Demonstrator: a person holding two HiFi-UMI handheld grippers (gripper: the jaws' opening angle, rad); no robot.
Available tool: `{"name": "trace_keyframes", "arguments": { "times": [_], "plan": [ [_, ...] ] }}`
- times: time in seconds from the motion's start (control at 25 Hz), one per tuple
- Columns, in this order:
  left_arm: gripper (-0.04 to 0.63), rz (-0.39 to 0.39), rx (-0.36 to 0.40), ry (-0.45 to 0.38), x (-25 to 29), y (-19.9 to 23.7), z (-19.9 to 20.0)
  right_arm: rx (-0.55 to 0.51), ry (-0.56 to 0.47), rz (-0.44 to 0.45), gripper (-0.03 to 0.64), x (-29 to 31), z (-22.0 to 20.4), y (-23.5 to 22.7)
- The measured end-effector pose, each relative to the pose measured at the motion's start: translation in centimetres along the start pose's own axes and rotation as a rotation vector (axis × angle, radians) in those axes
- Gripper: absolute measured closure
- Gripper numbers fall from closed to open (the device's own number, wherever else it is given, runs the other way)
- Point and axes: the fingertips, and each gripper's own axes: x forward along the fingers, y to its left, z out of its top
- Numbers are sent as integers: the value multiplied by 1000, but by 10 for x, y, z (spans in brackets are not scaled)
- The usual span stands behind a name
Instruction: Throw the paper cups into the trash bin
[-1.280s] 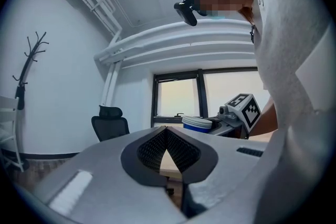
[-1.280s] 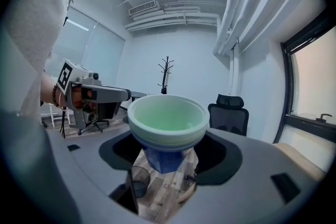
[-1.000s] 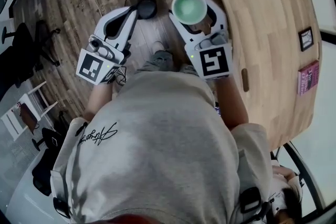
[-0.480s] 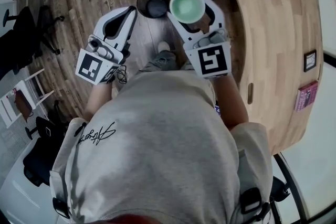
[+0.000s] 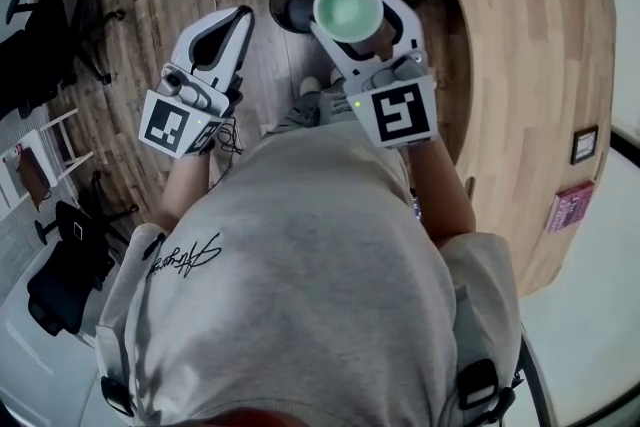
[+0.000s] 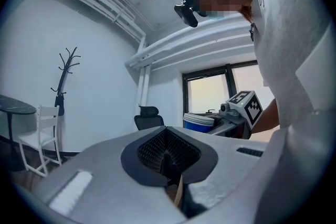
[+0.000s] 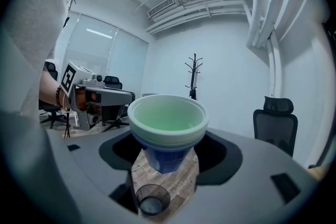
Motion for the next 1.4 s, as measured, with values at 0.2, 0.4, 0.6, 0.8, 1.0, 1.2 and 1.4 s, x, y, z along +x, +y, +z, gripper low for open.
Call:
{"name": "trace_keyframes", "arguments": {
  "times": [0.2,0.4,0.6,0.8,1.0,1.2,1.4],
  "plan": [
    [592,70,11,-4,2,14,1,-21,-7,61,324,13,1,-4],
    [592,127,14,-17,3,25,-1,-27,-1,109,324,24,-6,-2],
    [592,159,1,-10,-1,28,-11,-11,15,144,324,35,-18,2],
    [592,186,-19,3,-4,32,-26,0,27,174,324,50,-32,7],
    [592,212,-46,10,-8,38,-45,3,49,197,324,65,-51,13],
    [592,231,-68,16,-11,44,-62,12,68,213,324,82,-71,19],
    [592,243,-82,33,-15,49,-83,8,88,231,324,100,-92,25]
  ]
}}
